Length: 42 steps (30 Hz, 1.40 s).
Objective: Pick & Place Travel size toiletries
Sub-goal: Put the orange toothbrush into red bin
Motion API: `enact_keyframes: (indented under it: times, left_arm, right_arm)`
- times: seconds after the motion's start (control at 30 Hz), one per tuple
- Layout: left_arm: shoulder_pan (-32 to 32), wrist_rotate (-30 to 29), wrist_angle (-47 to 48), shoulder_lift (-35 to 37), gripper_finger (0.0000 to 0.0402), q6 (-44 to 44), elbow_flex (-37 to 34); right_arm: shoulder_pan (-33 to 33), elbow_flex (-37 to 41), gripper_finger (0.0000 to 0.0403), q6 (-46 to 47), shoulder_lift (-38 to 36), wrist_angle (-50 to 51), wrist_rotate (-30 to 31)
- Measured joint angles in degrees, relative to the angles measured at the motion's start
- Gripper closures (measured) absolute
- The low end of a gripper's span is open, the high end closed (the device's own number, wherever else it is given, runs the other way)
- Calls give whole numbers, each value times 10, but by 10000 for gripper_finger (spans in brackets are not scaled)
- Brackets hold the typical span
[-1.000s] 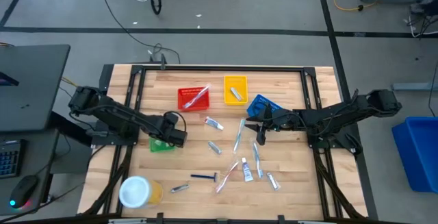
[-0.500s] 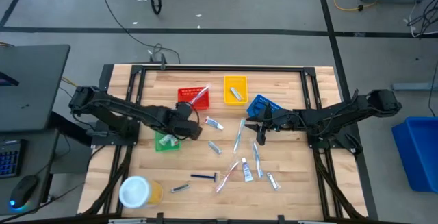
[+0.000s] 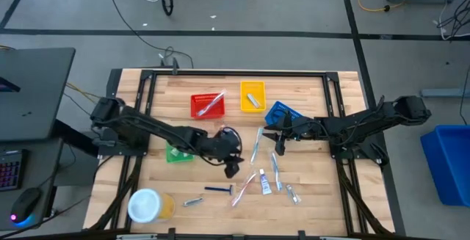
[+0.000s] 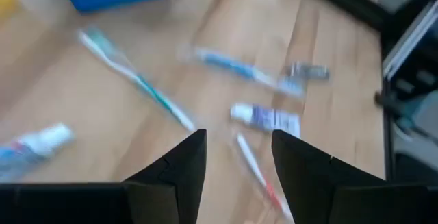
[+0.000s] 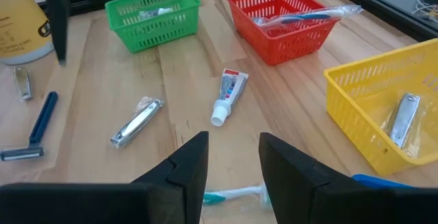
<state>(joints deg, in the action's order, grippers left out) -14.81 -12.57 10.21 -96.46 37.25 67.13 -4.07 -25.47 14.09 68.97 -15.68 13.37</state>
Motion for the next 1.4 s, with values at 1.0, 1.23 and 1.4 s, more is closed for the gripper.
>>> enact_keyframes:
  times: [1.0, 1.23, 1.4]
  left_arm:
    - [-4, 13, -7, -37, 226, -70, 17]
    - [-4, -10, -10, -37, 226, -63, 17]
    - [-3, -16, -13, -37, 226, -62, 17]
  right_arm:
    - [-102, 0, 194, 40, 0, -94, -20]
    - [-149, 0, 201, 70, 28, -99, -19]
    - [-178, -1, 199, 75, 65, -106, -16]
